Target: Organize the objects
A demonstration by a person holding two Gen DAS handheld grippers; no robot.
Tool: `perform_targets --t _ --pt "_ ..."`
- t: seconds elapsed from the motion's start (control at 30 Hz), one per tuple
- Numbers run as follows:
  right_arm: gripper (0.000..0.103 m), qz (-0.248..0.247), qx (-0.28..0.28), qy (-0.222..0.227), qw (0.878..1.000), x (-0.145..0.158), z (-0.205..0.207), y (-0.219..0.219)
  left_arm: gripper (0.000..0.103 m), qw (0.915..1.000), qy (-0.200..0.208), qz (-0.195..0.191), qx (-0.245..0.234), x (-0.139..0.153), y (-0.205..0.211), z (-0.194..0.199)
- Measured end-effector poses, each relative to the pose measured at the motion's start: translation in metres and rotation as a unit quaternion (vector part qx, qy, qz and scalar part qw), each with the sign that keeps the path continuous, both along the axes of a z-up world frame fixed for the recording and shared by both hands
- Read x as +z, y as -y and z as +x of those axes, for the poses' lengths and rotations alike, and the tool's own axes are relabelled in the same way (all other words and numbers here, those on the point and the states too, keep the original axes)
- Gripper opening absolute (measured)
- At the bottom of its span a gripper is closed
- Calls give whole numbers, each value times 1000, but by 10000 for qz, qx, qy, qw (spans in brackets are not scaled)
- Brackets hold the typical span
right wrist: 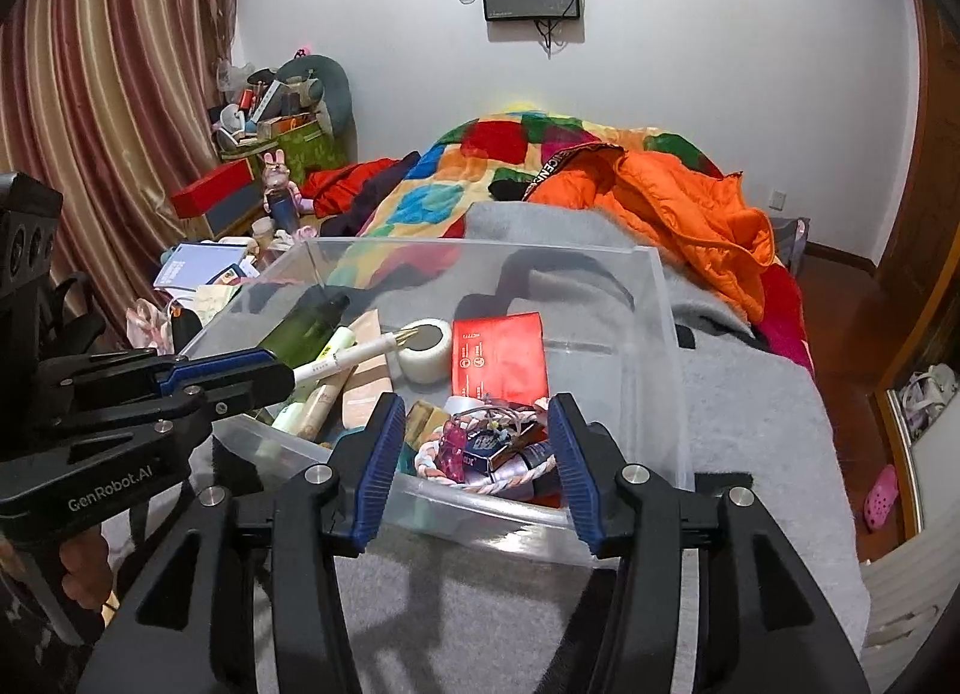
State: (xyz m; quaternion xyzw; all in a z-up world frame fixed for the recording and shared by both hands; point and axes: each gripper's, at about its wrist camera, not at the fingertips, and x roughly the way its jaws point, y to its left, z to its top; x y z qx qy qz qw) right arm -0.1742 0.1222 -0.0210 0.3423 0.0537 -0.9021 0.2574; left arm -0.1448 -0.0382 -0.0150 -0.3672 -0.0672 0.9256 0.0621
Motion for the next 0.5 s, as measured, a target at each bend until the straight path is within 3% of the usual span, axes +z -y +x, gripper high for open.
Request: perform_targets --t 0.1,0.37,0.43,0.5 --pt "46 -41 -3 -26 10000 3 4 -3 15 10000 -55 15 14 5 1 4" --pt "51 -144 64 -181 9997 15 19 -11 41 9996 -262 -72 80 17 1 22" --pt "61 -198 57 -256 9995 19 25 -14 58 9993 -329 -128 122 20 1 28" --pt "69 -248 27 -355 9991 22 30 -17 64 9987 -436 -219 162 23 0 35"
